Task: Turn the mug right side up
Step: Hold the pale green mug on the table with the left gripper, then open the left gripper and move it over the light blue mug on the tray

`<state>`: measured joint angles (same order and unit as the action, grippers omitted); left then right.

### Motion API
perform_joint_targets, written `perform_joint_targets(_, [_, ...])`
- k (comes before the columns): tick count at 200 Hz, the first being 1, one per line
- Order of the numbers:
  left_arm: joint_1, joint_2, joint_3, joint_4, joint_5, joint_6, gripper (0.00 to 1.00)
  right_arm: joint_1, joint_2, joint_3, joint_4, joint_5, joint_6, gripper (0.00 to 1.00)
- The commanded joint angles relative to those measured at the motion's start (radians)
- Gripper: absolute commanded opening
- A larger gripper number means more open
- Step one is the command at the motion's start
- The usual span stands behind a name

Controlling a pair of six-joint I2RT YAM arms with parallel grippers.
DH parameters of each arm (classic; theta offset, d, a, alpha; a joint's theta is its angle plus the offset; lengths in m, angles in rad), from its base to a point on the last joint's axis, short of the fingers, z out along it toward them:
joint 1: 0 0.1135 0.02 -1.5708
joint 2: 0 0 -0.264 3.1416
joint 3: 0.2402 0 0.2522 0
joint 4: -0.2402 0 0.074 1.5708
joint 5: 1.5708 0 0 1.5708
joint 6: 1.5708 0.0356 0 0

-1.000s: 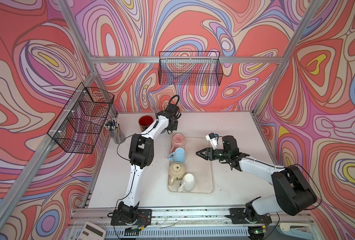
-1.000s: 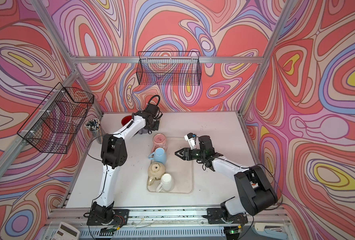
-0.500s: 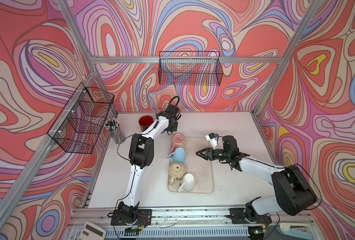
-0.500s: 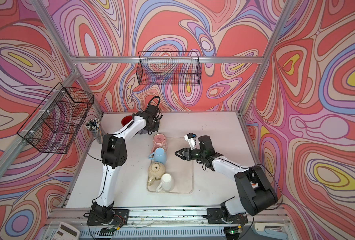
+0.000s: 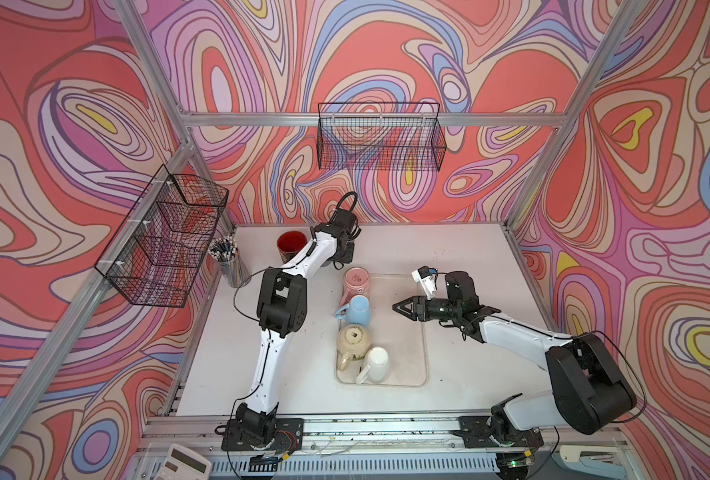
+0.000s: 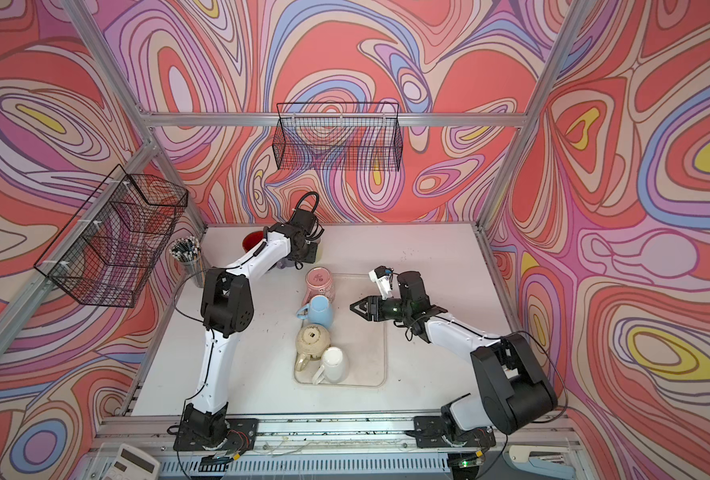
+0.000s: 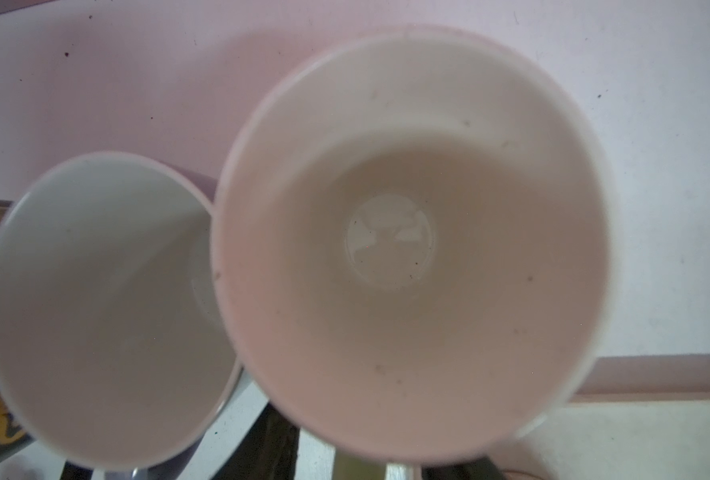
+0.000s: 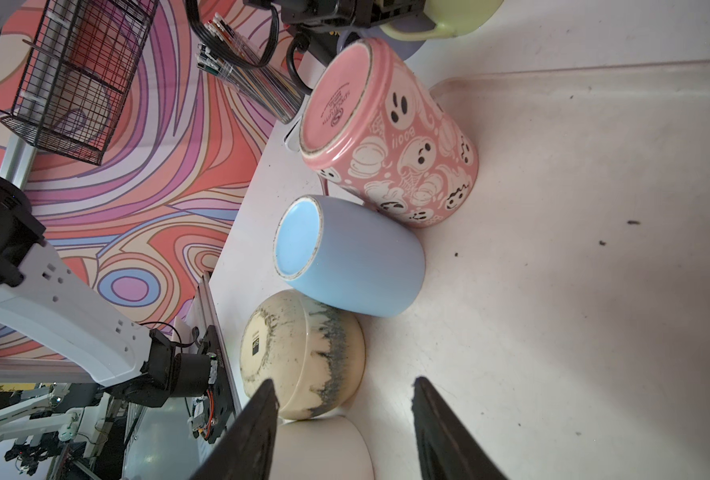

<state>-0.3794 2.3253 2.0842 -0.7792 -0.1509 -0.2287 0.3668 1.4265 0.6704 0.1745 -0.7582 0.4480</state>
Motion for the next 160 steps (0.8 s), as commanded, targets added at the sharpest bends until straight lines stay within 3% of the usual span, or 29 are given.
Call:
perform_joint_targets(1, [0.004, -0.095, -0.04, 0.006, -0.007, -0.004, 0.53, -0.004, -0.034, 0.016, -0.021, 0.002, -0.025, 0.54])
perform_joint_targets(54, [0.003, -0.279, -0.159, 0.033, 0.066, -0.032, 0.6, -0.003, -0.091, 0.045, -0.113, 0.027, -0.05, 0.57])
perform_joint_targets(103, [0.001, -0.516, -0.404, 0.052, 0.112, -0.05, 0.59, -0.004, -0.137, 0.066, -0.167, 0.051, -0.034, 0.57])
perform_joint_targets(123, [0.002, -0.623, -0.538, 0.071, 0.134, -0.07, 0.54, -0.003, -0.165, 0.066, -0.191, 0.061, -0.03, 0.57])
perform_joint_targets(144, [-0.005, -0.727, -0.667, 0.092, 0.165, -0.089, 0.41, -0.003, -0.189, 0.063, -0.225, 0.071, -0.034, 0.57])
perform_joint_targets(160, [-0.017, -0.784, -0.73, 0.073, 0.18, -0.088, 0.37, -0.002, -0.207, 0.056, -0.246, 0.076, -0.037, 0.57])
